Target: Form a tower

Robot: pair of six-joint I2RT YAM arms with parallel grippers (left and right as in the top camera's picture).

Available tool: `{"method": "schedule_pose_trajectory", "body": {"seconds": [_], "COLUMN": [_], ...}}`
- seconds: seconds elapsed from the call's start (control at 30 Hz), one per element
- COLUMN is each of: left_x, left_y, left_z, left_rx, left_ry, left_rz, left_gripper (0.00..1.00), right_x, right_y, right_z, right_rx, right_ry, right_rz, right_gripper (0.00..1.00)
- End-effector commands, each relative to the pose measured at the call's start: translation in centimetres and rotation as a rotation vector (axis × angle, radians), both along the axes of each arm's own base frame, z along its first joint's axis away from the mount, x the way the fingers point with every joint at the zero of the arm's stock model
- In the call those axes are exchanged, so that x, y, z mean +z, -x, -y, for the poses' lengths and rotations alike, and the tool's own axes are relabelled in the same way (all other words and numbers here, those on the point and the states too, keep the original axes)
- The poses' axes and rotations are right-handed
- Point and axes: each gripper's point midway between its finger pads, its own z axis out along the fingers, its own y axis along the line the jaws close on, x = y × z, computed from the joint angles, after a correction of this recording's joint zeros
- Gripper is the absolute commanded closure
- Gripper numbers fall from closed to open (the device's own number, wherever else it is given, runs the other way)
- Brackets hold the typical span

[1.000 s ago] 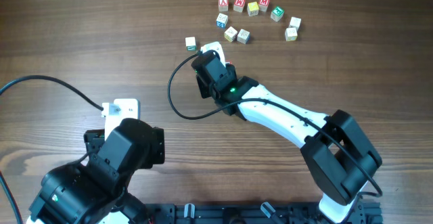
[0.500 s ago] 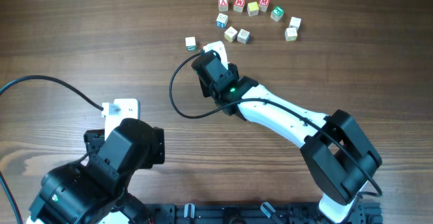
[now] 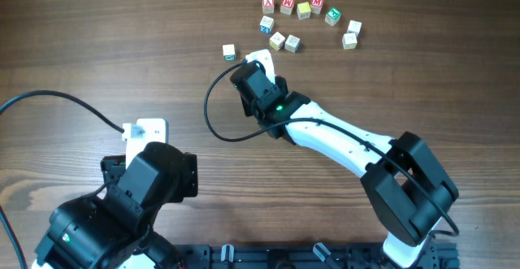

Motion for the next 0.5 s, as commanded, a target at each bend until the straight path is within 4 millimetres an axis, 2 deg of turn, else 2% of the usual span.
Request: {"method": "schedule_pose_trajectory", "body": {"seconds": [0.0,0.47], "left_x": [0.12,0.12], "left_y": [-0.03,-0.03], "left_z": [-0.06,-0.06], "left_rx": [-0.003,-0.003], "left_ry": [-0.003,-0.003], "left_rz": [0.005,0.005], "left_gripper": [0.0,0.0], "right_x": [-0.71,-0.54], "right_y": [-0.14,-0.24], "right_z": [0.16,0.46], "right_rx": [-0.023,-0.045], "right_ry": [0.019,0.025], "right_rz": [0.0,0.003], "right_gripper": [0.96,0.96]}}
